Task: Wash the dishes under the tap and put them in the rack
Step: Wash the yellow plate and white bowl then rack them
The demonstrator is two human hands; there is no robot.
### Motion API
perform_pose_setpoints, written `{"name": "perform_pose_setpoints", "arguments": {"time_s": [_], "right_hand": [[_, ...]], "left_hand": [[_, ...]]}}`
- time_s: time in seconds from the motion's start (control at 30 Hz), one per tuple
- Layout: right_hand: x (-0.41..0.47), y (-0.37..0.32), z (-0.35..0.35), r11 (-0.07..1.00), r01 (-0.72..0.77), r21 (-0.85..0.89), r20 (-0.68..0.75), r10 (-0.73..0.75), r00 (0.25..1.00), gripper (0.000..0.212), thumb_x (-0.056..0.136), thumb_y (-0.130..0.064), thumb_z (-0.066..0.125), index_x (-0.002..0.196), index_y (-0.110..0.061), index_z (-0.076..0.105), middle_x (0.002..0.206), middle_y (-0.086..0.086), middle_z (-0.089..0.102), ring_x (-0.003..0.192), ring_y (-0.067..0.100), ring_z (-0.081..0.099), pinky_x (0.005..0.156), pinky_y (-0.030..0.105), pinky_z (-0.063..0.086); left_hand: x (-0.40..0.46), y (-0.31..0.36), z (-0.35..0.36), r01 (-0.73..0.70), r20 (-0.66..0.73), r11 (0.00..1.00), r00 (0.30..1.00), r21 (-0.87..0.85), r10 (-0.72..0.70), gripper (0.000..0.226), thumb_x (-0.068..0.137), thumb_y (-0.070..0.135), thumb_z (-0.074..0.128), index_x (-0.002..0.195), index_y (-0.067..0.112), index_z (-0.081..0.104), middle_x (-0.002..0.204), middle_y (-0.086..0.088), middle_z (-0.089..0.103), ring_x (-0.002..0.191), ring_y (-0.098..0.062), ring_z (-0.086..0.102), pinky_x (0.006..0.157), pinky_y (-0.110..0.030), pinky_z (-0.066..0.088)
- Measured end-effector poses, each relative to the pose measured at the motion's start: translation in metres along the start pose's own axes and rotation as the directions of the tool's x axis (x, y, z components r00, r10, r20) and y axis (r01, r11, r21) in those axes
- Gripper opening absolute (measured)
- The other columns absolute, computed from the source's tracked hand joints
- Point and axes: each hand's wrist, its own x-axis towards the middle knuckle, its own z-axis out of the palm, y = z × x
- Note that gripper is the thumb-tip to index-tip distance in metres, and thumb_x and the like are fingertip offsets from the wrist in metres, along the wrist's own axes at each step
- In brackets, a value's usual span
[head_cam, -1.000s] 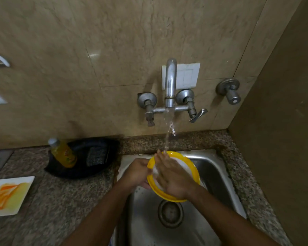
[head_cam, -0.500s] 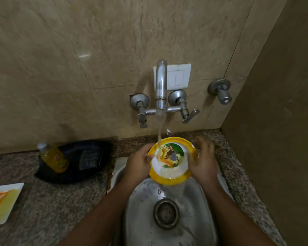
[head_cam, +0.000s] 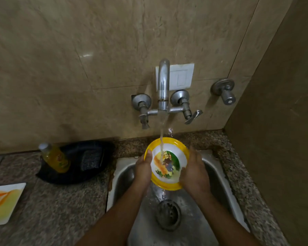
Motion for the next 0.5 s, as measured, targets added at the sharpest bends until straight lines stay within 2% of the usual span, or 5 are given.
{"name": "perform_pose_setpoints", "arguments": {"time_s": [0.13, 0.2, 0.3, 0.4, 0.5], "right_hand": [[-0.009, -0.008, 0.012, 0.883, 0.41, -0.227, 0.255, -0.352, 0.901, 0.059, 0.098, -0.039, 0.031, 0.15, -0.012, 0.034, 0.159, 0.015, 0.027, 0.143, 0.032, 0.032, 0.114, 0.04, 0.032], [-0.008, -0.012, 0.025, 0.861, 0.442, -0.251, 0.362, -0.34, 0.868, 0.086, 0.087, -0.057, 0.003, 0.155, -0.006, 0.019, 0.163, 0.019, 0.009, 0.151, 0.032, 0.012, 0.122, 0.042, 0.014], [-0.015, -0.024, 0.026, 0.838, 0.543, -0.053, 0.487, -0.453, 0.747, 0.093, 0.084, -0.067, -0.003, 0.157, -0.01, 0.0, 0.164, 0.007, -0.013, 0.15, 0.017, -0.014, 0.12, 0.029, -0.011], [-0.002, -0.013, 0.018, 0.772, 0.614, -0.165, 0.518, -0.462, 0.72, 0.099, 0.078, -0.072, -0.015, 0.158, -0.016, -0.001, 0.164, 0.001, -0.012, 0.15, 0.016, -0.012, 0.118, 0.033, -0.012], [-0.002, -0.021, 0.021, 0.795, 0.576, -0.19, 0.515, -0.419, 0.748, 0.103, 0.075, -0.074, -0.02, 0.157, -0.014, -0.005, 0.16, 0.001, -0.021, 0.151, 0.023, -0.012, 0.122, 0.045, -0.005]], "left_hand": [[-0.009, 0.016, 0.019, 0.049, 0.038, 0.998, 0.998, 0.047, -0.051, 0.03, 0.095, 0.04, 0.06, 0.098, 0.012, 0.072, 0.1, -0.012, 0.075, 0.099, -0.031, 0.07, 0.095, -0.048, 0.054], [-0.008, 0.019, 0.023, 0.036, 0.046, 0.994, 0.998, 0.102, -0.041, 0.022, 0.096, 0.03, 0.06, 0.094, 0.012, 0.072, 0.097, -0.011, 0.074, 0.099, -0.03, 0.069, 0.095, -0.043, 0.053], [-0.008, 0.025, 0.017, 0.045, 0.051, 0.99, 0.997, 0.132, -0.052, 0.025, 0.097, 0.027, 0.058, 0.088, 0.009, 0.073, 0.085, -0.012, 0.074, 0.082, -0.026, 0.07, 0.082, -0.037, 0.055], [-0.006, 0.023, 0.008, 0.032, 0.07, 0.992, 0.997, 0.118, -0.041, 0.024, 0.098, 0.022, 0.057, 0.09, 0.007, 0.073, 0.077, -0.008, 0.076, 0.074, -0.024, 0.071, 0.072, -0.032, 0.058], [-0.001, 0.028, 0.006, 0.035, 0.059, 0.992, 0.997, 0.121, -0.042, 0.028, 0.093, 0.031, 0.063, 0.093, 0.005, 0.074, 0.085, -0.012, 0.076, 0.084, -0.029, 0.072, 0.083, -0.04, 0.058]]}}
